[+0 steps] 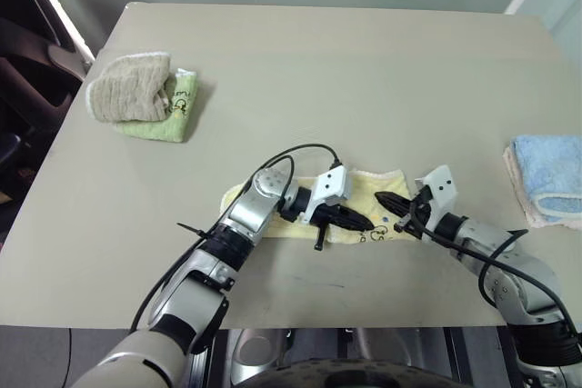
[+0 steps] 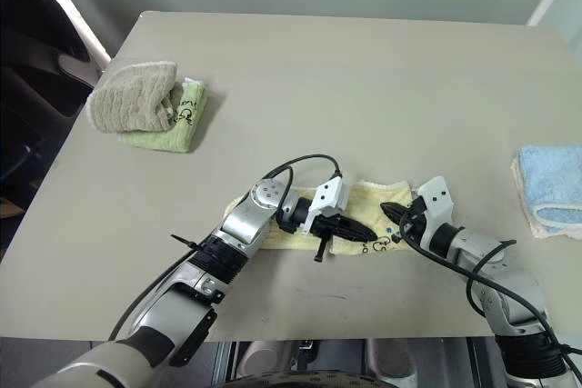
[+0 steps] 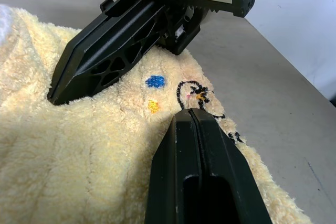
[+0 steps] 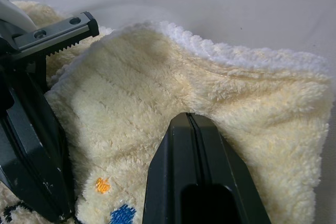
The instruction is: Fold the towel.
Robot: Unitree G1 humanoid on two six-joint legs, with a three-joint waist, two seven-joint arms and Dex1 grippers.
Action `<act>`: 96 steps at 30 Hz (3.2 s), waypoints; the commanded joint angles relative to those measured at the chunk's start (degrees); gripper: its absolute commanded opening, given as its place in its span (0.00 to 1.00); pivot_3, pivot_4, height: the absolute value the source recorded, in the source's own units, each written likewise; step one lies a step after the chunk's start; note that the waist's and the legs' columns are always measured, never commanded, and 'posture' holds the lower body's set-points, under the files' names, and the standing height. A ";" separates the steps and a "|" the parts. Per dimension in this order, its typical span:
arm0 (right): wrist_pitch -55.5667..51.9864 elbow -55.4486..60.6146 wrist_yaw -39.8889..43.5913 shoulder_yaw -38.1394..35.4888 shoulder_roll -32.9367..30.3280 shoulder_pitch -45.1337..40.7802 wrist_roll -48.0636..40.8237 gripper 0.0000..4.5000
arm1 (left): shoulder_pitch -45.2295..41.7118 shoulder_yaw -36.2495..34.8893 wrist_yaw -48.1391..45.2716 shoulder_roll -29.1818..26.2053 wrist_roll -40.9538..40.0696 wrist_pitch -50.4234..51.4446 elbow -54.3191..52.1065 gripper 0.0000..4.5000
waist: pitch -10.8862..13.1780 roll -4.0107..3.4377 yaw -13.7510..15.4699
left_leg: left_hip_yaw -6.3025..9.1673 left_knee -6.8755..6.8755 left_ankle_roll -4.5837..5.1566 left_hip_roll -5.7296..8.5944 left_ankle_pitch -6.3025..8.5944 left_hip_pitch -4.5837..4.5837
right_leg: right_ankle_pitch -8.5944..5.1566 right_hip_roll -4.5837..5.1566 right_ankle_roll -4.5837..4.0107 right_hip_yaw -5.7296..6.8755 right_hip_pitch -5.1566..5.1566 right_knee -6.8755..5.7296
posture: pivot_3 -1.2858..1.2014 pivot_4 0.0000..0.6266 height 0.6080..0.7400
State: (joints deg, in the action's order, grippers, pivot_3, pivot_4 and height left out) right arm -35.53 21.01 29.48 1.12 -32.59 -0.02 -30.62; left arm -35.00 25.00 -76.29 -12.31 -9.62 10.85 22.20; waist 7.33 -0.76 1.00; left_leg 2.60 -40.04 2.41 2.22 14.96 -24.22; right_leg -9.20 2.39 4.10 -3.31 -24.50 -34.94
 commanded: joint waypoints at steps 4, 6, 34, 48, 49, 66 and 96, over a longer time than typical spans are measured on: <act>-0.96 0.67 1.09 0.63 0.33 0.52 1.14 0.00 | 0.52 1.05 -0.71 -0.38 0.71 1.29 -0.89 0.00 | 0.00 0.00 0.00 | 0.00 0.00 -0.01 0.00 0.02 0.01 | -0.02 0.00 0.00 0.00 0.01 0.00 | 0.52 0.24 0.95; -1.00 0.68 1.18 0.58 0.42 0.52 1.26 0.00 | 0.53 1.08 -0.68 -0.41 0.67 1.35 -0.95 0.00 | 0.00 0.00 0.00 | 0.00 0.00 -0.02 0.00 0.02 0.02 | -0.03 -0.01 0.01 0.00 0.01 0.00 | 0.52 0.24 0.95; -10.14 13.33 5.84 -9.86 -7.25 -9.92 -13.90 0.00 | -1.56 -23.64 8.65 -14.20 -22.74 23.58 -24.63 0.68 | 0.11 0.05 -0.18 | -0.01 0.06 -0.08 -0.01 -0.21 -0.27 | -0.02 -0.06 -0.02 -0.01 -0.29 -0.01 | 0.52 0.24 0.95; -10.99 15.41 13.07 -7.39 -9.76 -8.73 -17.49 0.26 | 7.89 -33.15 10.76 -34.11 -30.32 39.93 -28.19 1.00 | 0.11 0.05 -0.41 | 0.06 0.09 -0.18 -0.01 -0.15 -0.28 | -0.40 -0.11 -0.66 -0.01 -0.35 -0.01 | 0.52 0.24 0.95; -10.73 15.44 13.58 -7.18 -10.12 -8.79 -17.20 0.33 | 9.56 -33.79 10.37 -35.59 -30.34 40.18 -28.01 1.00 | 0.11 0.05 -0.45 | 0.08 0.09 -0.19 -0.01 -0.14 -0.29 | -0.43 -0.11 -0.68 0.01 -0.35 -0.01 | 0.52 0.24 0.95; -10.91 9.18 10.01 -4.93 -5.68 -14.43 -14.63 1.00 | 21.65 -49.18 17.35 -43.42 -48.15 70.83 -28.67 1.00 | 0.09 0.09 -0.84 | 0.13 0.39 -0.66 -0.05 0.03 -0.28 | -0.61 -0.18 -1.12 0.05 -0.67 -0.34 | 0.52 0.24 0.95; -16.13 7.98 1.11 -4.22 -0.86 -17.20 -13.59 1.00 | 42.29 -55.42 46.27 -38.07 -78.15 76.24 -14.77 1.00 | 0.06 0.37 -1.03 | 0.15 1.46 -2.54 -0.98 -0.44 0.74 | -0.57 -1.22 -2.48 -0.08 -0.65 -1.11 | 0.52 0.24 0.95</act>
State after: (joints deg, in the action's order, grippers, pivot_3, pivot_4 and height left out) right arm -51.87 27.23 30.95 -1.60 -32.99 -16.82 -44.16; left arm 7.33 -29.80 -30.52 -50.69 -88.22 87.29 6.84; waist 7.38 -0.40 -0.03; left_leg 2.75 -38.38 -0.12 1.24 14.48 -23.41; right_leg -9.74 1.18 1.58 -3.40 -25.14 -36.04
